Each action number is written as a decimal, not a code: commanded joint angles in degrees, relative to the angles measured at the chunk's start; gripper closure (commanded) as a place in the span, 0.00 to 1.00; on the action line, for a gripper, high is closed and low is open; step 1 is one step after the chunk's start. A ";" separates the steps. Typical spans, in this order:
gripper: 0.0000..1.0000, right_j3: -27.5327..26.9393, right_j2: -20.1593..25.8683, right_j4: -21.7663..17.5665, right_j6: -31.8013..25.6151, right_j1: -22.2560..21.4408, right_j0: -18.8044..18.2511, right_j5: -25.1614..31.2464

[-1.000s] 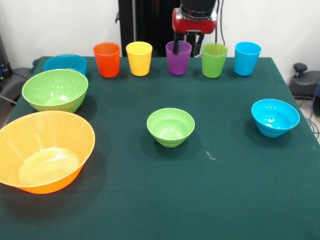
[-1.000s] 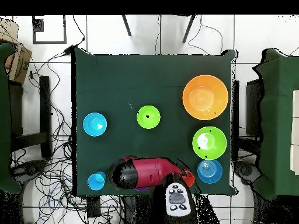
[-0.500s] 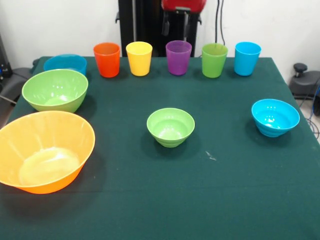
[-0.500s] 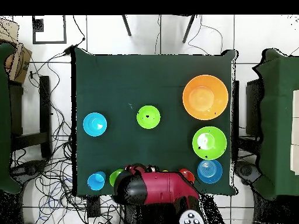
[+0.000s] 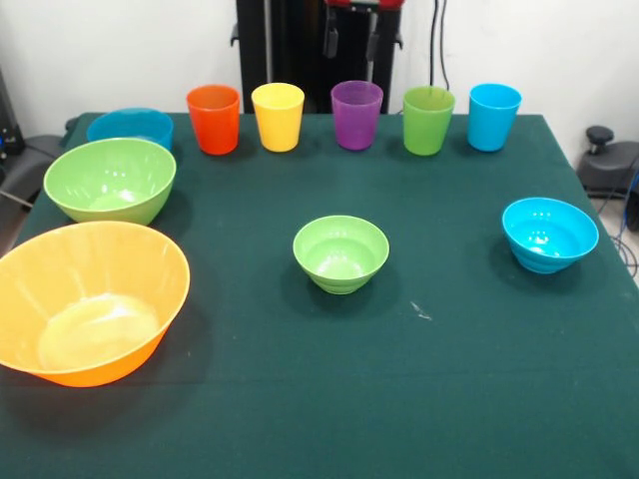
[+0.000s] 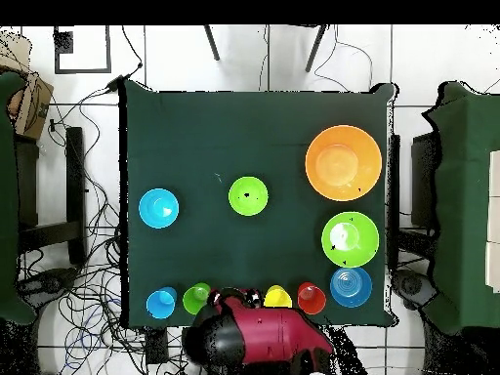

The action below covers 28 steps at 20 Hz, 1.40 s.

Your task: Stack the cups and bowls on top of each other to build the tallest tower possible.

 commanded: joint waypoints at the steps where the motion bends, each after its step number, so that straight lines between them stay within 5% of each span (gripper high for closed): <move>1: 0.00 4.23 0.75 -4.82 7.33 7.29 2.54 -10.21; 11: 0.00 0.99 -1.21 -5.48 7.08 13.72 4.46 -14.80; 28: 0.00 -0.27 -2.19 -6.58 5.66 15.64 4.16 -14.37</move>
